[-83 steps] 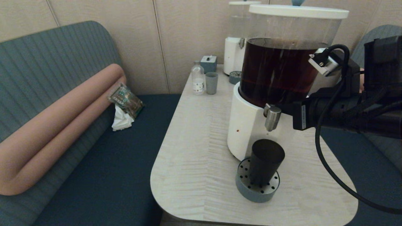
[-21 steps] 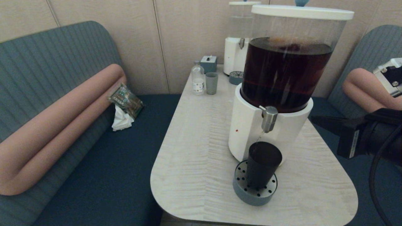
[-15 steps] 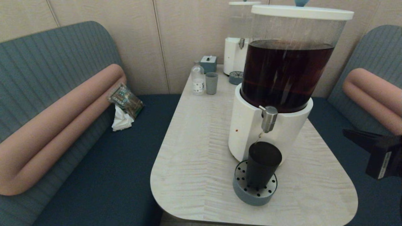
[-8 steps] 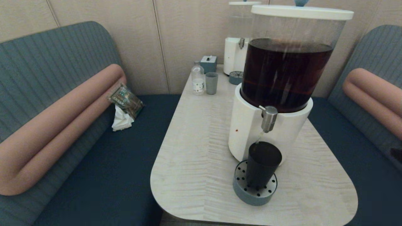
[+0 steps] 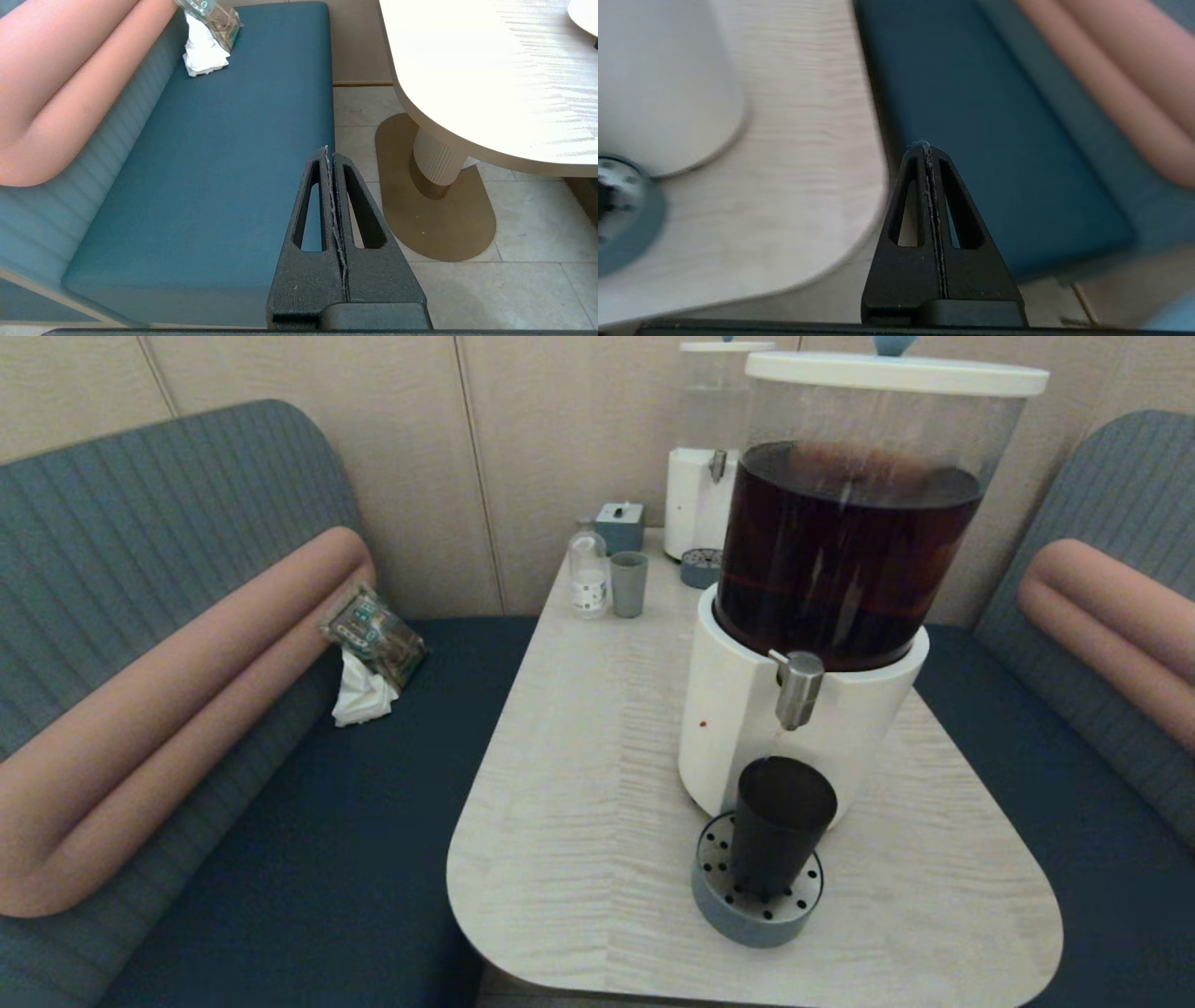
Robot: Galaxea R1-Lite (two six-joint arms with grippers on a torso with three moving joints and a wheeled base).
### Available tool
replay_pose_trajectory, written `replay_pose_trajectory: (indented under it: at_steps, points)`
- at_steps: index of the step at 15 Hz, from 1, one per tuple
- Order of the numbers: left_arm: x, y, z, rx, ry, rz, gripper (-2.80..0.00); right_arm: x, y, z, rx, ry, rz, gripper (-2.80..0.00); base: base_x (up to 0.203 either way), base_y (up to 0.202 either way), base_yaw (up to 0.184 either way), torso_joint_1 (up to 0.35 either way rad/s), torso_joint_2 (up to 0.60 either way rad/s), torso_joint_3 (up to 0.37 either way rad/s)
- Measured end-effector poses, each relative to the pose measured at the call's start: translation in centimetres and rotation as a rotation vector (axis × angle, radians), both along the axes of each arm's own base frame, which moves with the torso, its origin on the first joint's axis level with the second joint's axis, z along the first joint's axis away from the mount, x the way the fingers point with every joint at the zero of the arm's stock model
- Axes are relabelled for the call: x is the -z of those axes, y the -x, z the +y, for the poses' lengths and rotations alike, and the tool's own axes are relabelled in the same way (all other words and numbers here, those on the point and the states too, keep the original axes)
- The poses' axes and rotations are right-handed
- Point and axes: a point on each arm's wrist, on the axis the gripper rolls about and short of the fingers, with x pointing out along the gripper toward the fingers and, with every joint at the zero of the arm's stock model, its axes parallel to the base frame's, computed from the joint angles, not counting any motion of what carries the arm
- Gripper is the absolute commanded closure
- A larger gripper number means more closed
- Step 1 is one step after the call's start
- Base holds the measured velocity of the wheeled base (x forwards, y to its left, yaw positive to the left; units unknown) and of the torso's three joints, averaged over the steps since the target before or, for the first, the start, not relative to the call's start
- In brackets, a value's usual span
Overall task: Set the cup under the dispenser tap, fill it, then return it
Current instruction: Turn off the faucet
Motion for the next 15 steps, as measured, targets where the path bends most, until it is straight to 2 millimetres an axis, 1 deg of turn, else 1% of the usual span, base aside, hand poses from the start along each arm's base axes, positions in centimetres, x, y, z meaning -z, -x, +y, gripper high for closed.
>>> replay_pose_trajectory:
  at_steps: [3, 5, 7, 10, 15]
  points:
    - [0.0, 0.0, 0.0, 0.000, 0.000, 0.000, 0.00, 1.0, 1.5, -0.3, 0.071, 0.001, -0.018, 0.00, 0.000, 0.000, 0.000, 0.000, 0.00, 0.000]
    - [0.0, 0.0, 0.0, 0.000, 0.000, 0.000, 0.00, 1.8, 2.3, -0.4, 0.079, -0.001, -0.038, 0.00, 0.000, 0.000, 0.000, 0.000, 0.00, 0.000]
    - [0.0, 0.0, 0.0, 0.000, 0.000, 0.000, 0.00, 2.6, 2.9, -0.4, 0.076, -0.007, -0.049, 0.00, 0.000, 0.000, 0.000, 0.000, 0.00, 0.000]
    - [0.0, 0.0, 0.0, 0.000, 0.000, 0.000, 0.00, 3.1, 3.7, -0.4, 0.116, -0.007, -0.079, 0.00, 0.000, 0.000, 0.000, 0.000, 0.00, 0.000]
    - [0.0, 0.0, 0.0, 0.000, 0.000, 0.000, 0.00, 4.2, 4.9, -0.3, 0.107, -0.015, -0.099, 0.00, 0.000, 0.000, 0.000, 0.000, 0.00, 0.000]
